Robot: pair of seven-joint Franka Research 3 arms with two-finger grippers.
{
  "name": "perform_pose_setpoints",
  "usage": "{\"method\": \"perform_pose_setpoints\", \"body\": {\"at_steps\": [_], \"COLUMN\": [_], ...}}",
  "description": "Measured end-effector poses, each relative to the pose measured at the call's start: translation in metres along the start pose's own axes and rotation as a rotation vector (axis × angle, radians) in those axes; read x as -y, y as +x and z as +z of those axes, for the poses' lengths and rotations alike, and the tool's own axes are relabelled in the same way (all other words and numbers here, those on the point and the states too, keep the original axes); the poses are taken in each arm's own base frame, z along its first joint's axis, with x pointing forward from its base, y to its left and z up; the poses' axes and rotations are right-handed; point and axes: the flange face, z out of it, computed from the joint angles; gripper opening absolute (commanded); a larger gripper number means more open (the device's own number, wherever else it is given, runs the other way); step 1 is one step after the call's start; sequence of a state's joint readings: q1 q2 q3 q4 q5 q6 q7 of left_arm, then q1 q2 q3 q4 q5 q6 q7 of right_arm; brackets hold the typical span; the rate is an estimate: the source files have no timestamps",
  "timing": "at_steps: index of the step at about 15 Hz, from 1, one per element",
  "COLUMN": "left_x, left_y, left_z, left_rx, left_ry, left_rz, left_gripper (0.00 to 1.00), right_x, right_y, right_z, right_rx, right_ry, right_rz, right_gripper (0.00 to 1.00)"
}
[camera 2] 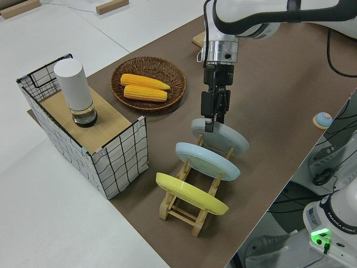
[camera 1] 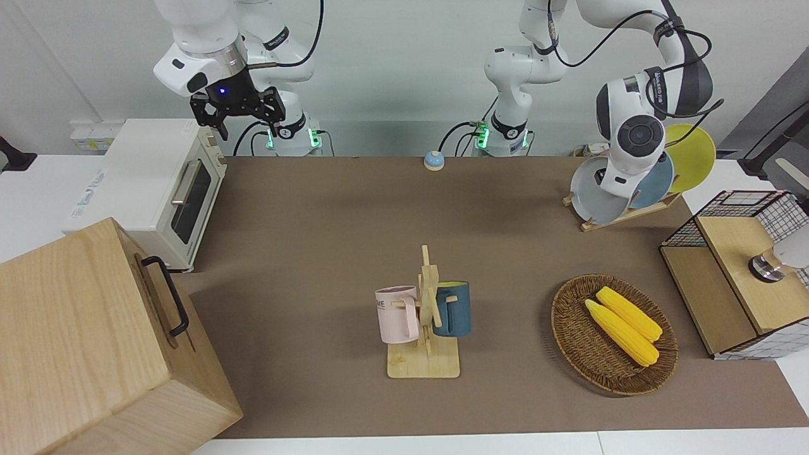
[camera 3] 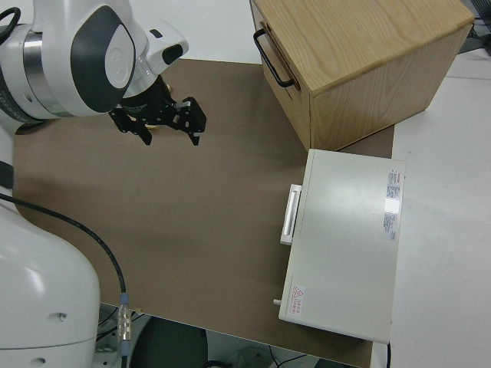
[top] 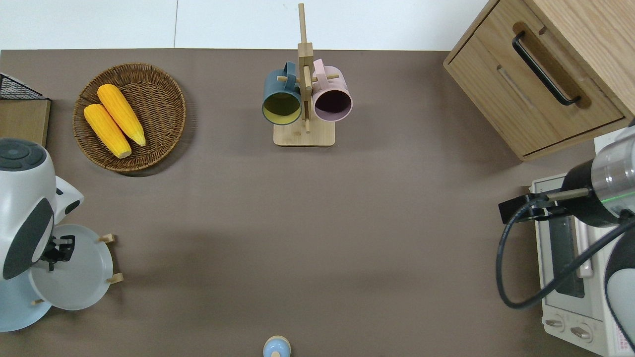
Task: Pick gray plate from low plate rack and place it on table with left arm
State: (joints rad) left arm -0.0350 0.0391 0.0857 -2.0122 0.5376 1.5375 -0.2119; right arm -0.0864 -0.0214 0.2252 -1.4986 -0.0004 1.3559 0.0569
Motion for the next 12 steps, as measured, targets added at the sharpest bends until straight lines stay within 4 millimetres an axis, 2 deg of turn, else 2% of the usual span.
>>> {"method": "perform_pose_setpoints", "body": {"at_steps": [1, 9, 12], "left_x": [-0.002, -0.006, 0.002], "left_y": [0.001, 0.002, -0.001], "left_z": [0.002, -0.003, -0.023], "left_rx": [0.005, -0.005, -0.026], "left_ry": [0.002, 0.002, 0.001], "left_rz": [0.002, 0.008, -0.010], "left_gripper": [0.00, 0.00, 0.00], "right_x": [0.000, 0.000, 0.000], "right_y": [0.000, 0.000, 0.000], "right_z": [0.000, 0.000, 0.000], "right_rx": [0.000, 0.000, 0.000], "right_ry": [0.000, 0.000, 0.000], "right_rz": [0.000, 0.000, 0.000], "right_gripper": [0.987, 0.990, 0.987]}}
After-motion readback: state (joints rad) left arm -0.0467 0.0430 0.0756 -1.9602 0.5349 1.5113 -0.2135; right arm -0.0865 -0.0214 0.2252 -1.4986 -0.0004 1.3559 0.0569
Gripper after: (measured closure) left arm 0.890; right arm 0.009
